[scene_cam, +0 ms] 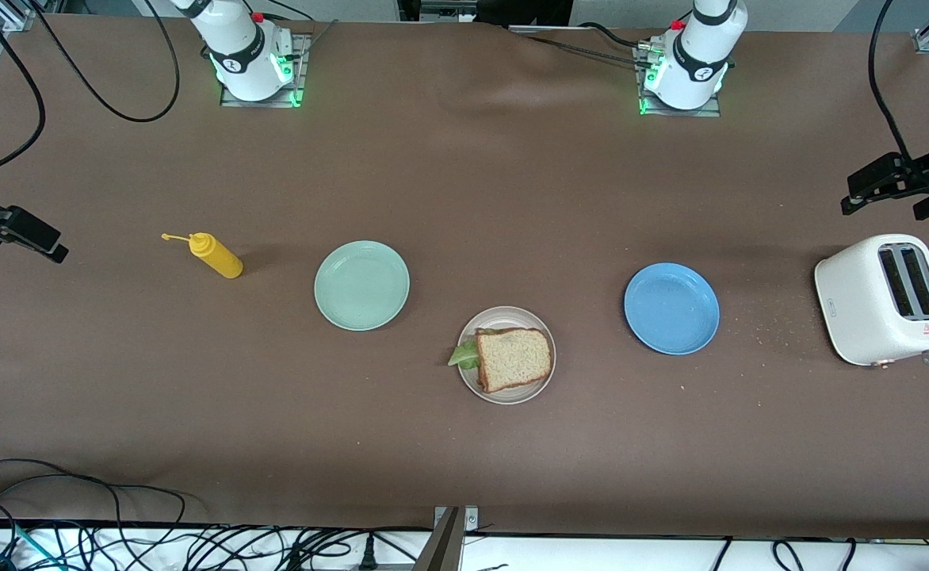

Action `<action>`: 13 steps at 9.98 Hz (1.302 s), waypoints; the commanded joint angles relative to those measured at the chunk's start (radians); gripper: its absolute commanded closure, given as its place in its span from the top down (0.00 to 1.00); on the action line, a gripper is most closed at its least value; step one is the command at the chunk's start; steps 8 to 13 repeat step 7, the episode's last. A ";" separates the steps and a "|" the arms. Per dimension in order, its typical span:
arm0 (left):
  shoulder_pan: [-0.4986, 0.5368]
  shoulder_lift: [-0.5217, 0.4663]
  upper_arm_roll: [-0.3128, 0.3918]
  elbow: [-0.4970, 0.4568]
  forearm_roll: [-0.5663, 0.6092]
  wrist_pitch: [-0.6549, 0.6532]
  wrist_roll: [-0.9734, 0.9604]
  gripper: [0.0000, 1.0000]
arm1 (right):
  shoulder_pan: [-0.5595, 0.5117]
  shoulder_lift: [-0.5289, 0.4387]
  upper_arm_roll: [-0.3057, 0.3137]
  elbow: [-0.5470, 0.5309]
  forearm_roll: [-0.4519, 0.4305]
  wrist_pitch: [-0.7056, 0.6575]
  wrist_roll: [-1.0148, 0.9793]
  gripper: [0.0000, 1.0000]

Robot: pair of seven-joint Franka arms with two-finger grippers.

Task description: Make sandwich on beige plate with both arms

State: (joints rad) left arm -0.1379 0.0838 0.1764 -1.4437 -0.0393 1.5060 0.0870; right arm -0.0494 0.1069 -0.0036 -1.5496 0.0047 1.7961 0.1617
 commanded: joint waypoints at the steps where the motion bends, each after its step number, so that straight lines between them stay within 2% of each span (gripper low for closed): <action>1: -0.003 0.040 -0.024 0.055 0.035 -0.047 0.016 1.00 | -0.001 -0.007 0.000 0.010 0.001 -0.003 0.015 1.00; 13: 0.001 0.060 -0.023 0.048 0.029 -0.072 -0.003 1.00 | -0.001 -0.007 0.000 0.013 0.035 -0.003 0.015 1.00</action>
